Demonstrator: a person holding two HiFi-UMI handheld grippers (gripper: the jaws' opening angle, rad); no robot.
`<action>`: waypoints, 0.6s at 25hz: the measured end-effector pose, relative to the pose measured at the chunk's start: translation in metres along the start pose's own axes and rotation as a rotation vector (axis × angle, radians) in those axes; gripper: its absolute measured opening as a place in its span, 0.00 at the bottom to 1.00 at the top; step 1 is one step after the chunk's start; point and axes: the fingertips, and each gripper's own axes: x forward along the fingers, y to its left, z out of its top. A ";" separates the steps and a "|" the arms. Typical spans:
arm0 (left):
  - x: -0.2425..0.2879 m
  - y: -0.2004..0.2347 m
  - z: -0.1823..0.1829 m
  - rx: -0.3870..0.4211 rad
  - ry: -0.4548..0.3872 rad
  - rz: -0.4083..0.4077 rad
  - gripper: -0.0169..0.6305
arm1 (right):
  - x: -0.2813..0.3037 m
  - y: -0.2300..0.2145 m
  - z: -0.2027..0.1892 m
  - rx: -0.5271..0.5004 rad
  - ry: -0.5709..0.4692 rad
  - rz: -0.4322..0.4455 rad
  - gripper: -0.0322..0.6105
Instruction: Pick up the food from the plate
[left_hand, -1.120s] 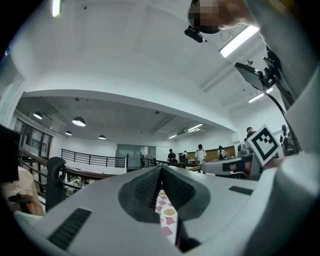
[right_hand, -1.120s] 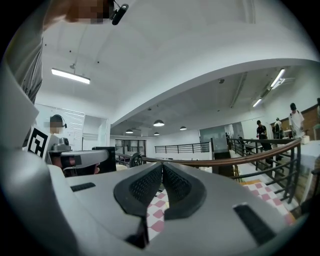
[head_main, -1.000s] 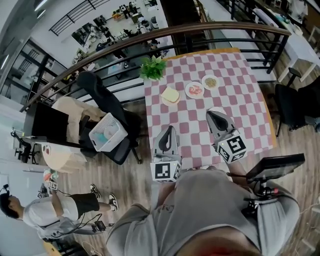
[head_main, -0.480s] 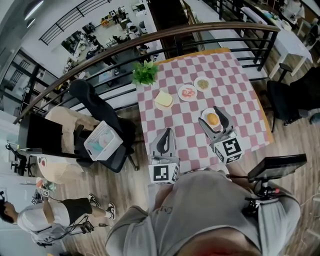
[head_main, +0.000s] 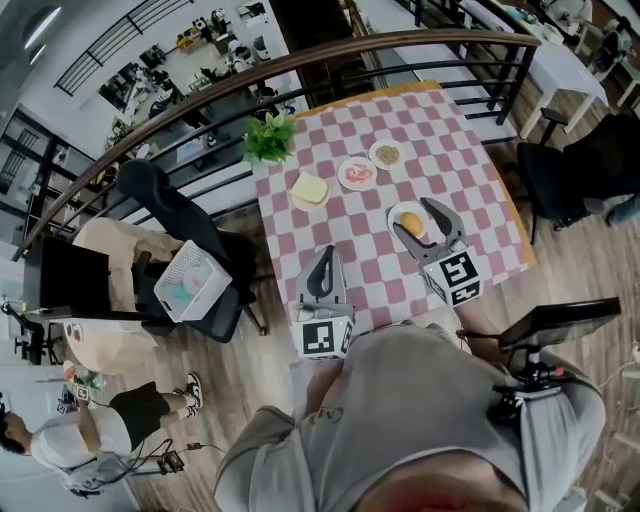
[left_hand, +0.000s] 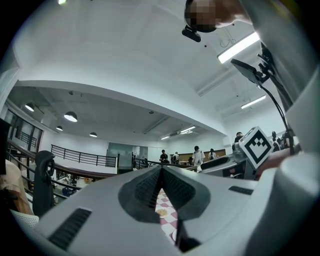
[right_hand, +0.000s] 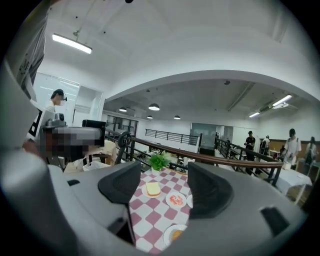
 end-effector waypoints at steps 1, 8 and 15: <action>-0.001 0.000 0.000 0.000 -0.001 0.002 0.04 | 0.002 -0.002 -0.005 -0.021 0.023 0.008 0.49; -0.010 0.012 -0.011 -0.020 0.008 0.045 0.04 | 0.028 -0.023 -0.060 -0.173 0.243 0.086 0.49; -0.022 0.025 -0.019 -0.023 0.023 0.087 0.04 | 0.058 -0.037 -0.158 -0.230 0.559 0.193 0.49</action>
